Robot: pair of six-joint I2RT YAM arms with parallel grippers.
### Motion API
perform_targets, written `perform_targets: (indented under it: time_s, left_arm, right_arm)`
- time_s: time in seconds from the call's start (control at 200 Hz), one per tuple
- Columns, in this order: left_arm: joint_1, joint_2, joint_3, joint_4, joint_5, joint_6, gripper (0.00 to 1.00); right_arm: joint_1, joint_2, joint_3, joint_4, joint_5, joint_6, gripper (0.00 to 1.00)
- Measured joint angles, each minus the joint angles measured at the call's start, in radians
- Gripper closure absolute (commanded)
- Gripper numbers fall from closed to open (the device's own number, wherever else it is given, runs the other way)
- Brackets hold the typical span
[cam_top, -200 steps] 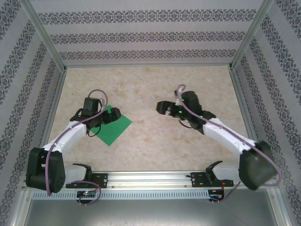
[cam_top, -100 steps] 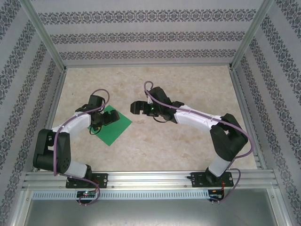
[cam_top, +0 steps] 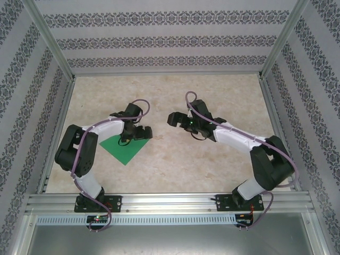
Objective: Fold a paper plane with a square sheet of paper (pick it up from the middle)
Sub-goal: Move the square sheet of paper to the center of the table, then rotate the square sheet of paper at the center of the table.
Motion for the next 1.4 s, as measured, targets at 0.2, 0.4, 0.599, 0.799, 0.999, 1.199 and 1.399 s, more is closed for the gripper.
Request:
perform_targets:
  time_s: [0.2,0.4,0.599,0.799,0.999,1.199,1.399]
  left_arm:
    - [-0.114,0.034,0.037,0.006,-0.003,0.0,0.0]
    - [-0.245,0.104,0.126,0.013,0.062,0.022,0.0]
    - [-0.391,0.226,0.288,0.031,0.145,0.054,0.01]
    - [-0.481,0.205,0.286,0.075,0.127,0.035,0.0]
    - [-0.429,-0.165,0.053,0.173,-0.07,-0.092,0.0]
    - [-0.381,-0.49,-0.126,0.189,-0.298,-0.193,0.0]
    - [-0.355,-0.653,-0.272,0.15,-0.426,-0.251,0.0]
  right_arm:
    - [-0.094,-0.122,-0.088,-0.037,0.039,0.003,0.02]
    - [-0.177,-0.26,-0.167,-0.117,0.089,0.002,0.02]
    - [-0.261,-0.448,-0.285,-0.167,0.106,0.002,0.02]
    - [-0.305,-0.509,-0.313,-0.175,0.035,-0.014,0.04]
    - [-0.267,-0.29,-0.186,-0.172,-0.102,-0.05,0.11]
    - [-0.112,0.039,0.079,-0.155,-0.2,-0.093,0.18]
    - [-0.022,0.334,0.34,-0.198,-0.254,-0.138,0.23]
